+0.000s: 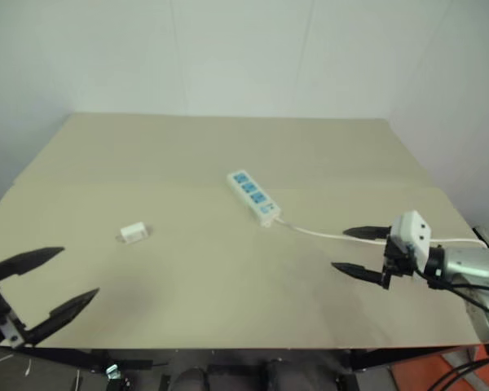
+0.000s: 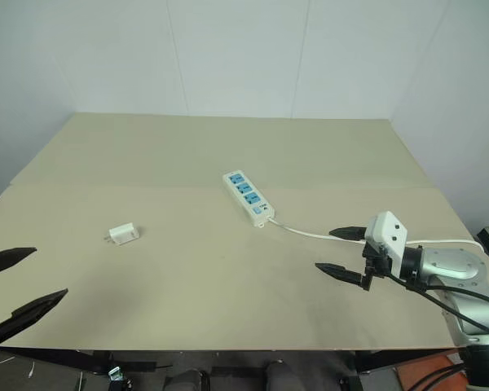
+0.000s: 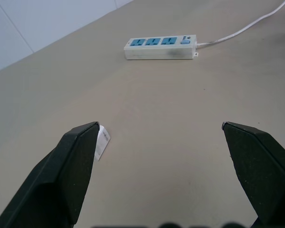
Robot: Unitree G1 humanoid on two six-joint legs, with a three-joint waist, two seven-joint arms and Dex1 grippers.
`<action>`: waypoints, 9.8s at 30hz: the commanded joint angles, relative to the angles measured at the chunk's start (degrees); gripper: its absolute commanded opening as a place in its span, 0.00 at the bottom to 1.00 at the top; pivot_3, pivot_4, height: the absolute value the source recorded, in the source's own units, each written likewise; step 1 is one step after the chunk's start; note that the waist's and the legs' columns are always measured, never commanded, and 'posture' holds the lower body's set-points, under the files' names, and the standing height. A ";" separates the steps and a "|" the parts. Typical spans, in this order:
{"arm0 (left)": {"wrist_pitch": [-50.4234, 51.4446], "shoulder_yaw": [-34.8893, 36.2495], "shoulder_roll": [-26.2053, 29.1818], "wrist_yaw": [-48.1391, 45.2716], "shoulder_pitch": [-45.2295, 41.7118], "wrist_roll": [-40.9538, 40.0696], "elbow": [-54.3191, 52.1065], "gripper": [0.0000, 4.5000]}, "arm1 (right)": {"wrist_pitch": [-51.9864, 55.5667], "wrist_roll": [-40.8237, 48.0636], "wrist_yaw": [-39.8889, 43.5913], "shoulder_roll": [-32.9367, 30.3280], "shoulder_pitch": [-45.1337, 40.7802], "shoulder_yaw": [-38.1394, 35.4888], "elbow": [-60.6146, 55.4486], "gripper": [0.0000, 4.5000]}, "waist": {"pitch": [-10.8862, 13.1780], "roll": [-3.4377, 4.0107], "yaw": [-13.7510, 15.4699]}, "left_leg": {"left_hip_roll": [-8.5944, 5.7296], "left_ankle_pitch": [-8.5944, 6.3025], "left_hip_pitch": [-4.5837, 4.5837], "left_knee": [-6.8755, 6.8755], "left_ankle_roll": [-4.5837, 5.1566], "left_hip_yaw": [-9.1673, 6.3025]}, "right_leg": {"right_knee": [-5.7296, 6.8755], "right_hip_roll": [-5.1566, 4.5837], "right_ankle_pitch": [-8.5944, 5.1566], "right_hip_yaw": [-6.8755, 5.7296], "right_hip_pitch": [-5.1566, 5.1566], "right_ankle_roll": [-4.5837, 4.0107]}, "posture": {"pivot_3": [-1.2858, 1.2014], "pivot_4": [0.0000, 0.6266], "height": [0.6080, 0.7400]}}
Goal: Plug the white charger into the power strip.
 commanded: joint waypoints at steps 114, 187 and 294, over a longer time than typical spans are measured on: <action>0.27 -8.36 2.40 -4.30 -8.64 3.61 3.17 1.00 | -13.08 -22.42 -35.17 41.51 -3.27 18.10 11.31 1.00 | -0.08 -0.05 -0.80 | 0.12 0.01 0.08 0.11 0.01 0.04 | 0.17 0.09 0.14 -0.01 0.06 0.07 | 0.52 0.24 1.00; -20.78 -58.65 35.11 -34.18 -74.24 28.66 61.16 1.00 | -36.89 -17.60 14.84 35.29 -38.04 14.83 68.94 0.76 | -0.08 0.05 -0.92 | 0.11 0.02 0.37 -0.14 0.02 0.09 | 0.31 0.25 0.38 0.01 0.13 0.30 | 0.52 0.24 1.00; -10.82 -52.41 -11.20 -31.75 -103.92 30.79 80.10 0.23 | -30.58 -18.76 17.40 35.71 -32.68 15.16 61.31 0.76 | -0.07 -0.02 -1.09 | -0.04 0.02 0.14 0.45 0.03 -0.33 | 1.10 0.25 0.28 -0.12 0.08 0.48 | 0.52 0.24 1.00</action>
